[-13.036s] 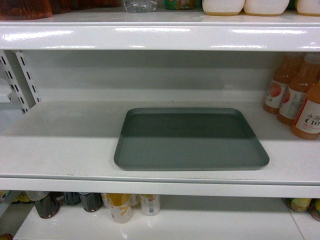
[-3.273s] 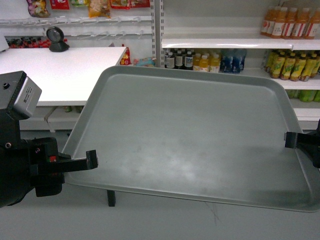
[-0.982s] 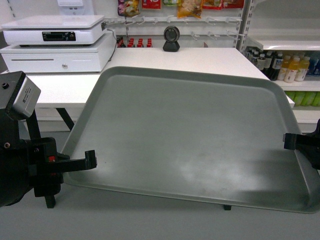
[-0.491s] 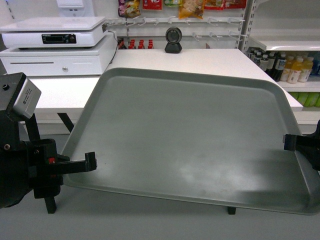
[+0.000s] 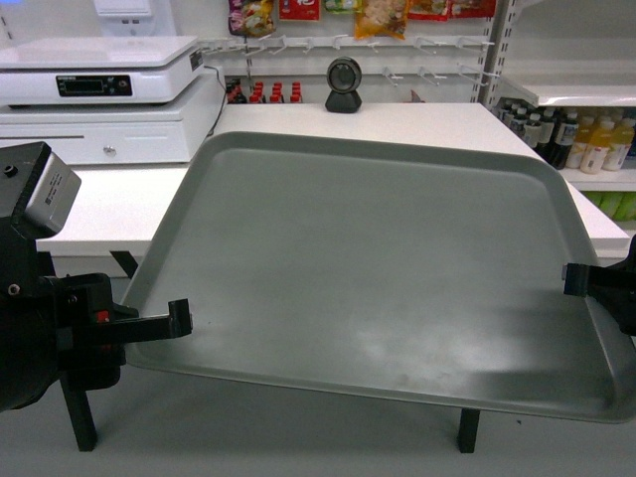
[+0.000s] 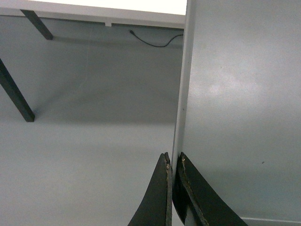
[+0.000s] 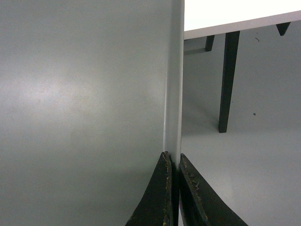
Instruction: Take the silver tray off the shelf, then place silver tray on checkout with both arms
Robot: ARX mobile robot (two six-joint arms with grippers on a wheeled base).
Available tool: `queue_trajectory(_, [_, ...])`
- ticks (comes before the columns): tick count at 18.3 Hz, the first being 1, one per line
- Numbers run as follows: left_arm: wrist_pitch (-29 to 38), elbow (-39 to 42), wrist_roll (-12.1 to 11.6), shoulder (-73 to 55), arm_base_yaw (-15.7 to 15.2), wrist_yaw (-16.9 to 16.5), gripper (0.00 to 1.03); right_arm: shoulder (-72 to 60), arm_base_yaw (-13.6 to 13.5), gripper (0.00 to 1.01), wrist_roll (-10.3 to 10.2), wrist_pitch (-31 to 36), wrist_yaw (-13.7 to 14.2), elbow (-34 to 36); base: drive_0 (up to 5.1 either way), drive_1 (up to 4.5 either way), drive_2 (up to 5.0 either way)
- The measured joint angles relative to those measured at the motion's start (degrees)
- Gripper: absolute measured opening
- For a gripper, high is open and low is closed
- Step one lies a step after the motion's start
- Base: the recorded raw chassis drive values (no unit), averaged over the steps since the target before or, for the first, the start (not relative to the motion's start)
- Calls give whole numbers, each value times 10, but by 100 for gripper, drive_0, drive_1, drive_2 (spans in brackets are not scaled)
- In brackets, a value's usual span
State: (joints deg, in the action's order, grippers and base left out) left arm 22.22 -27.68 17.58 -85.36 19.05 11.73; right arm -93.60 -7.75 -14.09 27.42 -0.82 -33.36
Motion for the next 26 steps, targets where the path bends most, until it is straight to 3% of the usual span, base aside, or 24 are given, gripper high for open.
queue_trajectory(19, [0,0,0,0,1,-1,3,0,2,3,0,1,-1,0,-5,429,-438])
queue_trajectory(24, [1,-2,0,-2,1,-1,3,0,3,3,0,0,-1,0,0,0,0])
queue_trajectory(25, [-83,-32,15,-7,10,28,3,0,3,3,0,1,-5,0,0,0,0])
queue_trajectory(26, [-162,-77,47,-33,13,56,3,-2,2,2,8,-30,-12,-8,0,0,0])
